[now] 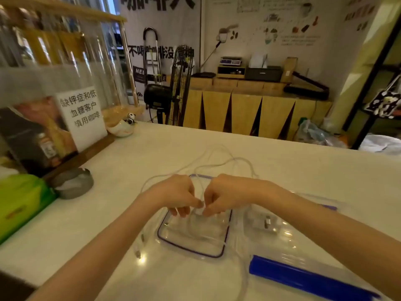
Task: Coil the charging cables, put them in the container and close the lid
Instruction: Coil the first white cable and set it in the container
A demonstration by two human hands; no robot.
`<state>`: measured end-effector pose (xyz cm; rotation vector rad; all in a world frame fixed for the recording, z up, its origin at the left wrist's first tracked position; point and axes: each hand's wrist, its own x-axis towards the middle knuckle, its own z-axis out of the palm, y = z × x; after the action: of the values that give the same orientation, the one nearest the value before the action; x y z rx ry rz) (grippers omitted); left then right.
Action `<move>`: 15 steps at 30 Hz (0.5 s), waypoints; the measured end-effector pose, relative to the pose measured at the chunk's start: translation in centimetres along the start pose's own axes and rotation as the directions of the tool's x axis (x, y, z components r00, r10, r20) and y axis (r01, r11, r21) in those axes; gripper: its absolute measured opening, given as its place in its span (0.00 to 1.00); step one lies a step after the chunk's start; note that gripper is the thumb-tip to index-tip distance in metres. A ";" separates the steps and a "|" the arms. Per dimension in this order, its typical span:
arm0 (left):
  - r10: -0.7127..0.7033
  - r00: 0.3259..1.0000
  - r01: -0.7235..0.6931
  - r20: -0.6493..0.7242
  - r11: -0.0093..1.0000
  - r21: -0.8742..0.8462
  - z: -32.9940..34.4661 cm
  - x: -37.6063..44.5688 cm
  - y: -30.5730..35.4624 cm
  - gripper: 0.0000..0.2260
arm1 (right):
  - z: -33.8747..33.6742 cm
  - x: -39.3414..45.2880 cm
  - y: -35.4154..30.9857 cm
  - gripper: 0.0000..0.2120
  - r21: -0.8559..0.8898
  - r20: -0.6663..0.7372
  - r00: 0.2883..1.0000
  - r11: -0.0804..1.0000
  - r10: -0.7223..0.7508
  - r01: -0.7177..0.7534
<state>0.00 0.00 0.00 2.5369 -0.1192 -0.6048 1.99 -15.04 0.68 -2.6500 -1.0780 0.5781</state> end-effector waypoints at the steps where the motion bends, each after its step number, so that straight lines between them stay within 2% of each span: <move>1: -0.028 0.999 0.028 0.033 0.999 0.024 0.3 -0.2 -0.1 0.10 | 0.2 0.0 -0.3 0.15 0.004 0.053 0.999 1.000 0.005 -0.005; 5: -0.048 0.999 0.048 0.022 0.999 0.014 1.3 -0.2 -0.7 0.09 | 1.3 0.0 -1.5 0.16 0.006 0.148 0.989 1.000 0.008 -0.009; 7: -0.044 0.999 0.044 -0.005 0.998 -0.037 1.5 0.0 -1.0 0.07 | 1.8 0.3 -1.9 0.12 -0.001 0.183 0.983 1.000 -0.020 0.020; 11: -0.008 0.999 0.002 -0.042 0.991 -0.133 1.3 0.1 -1.0 0.01 | 1.9 0.3 -2.2 0.08 0.021 0.148 0.987 0.998 -0.059 0.056; 15: 0.047 0.988 -0.087 -0.147 0.958 -0.274 -0.1 -0.5 -0.5 0.03 | -0.3 -0.7 -1.6 0.08 0.202 0.041 0.998 0.978 -0.054 0.044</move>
<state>-0.41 0.58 0.01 2.2815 -0.0644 -0.3855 0.69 -14.40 1.70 -2.4409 -1.0350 0.7018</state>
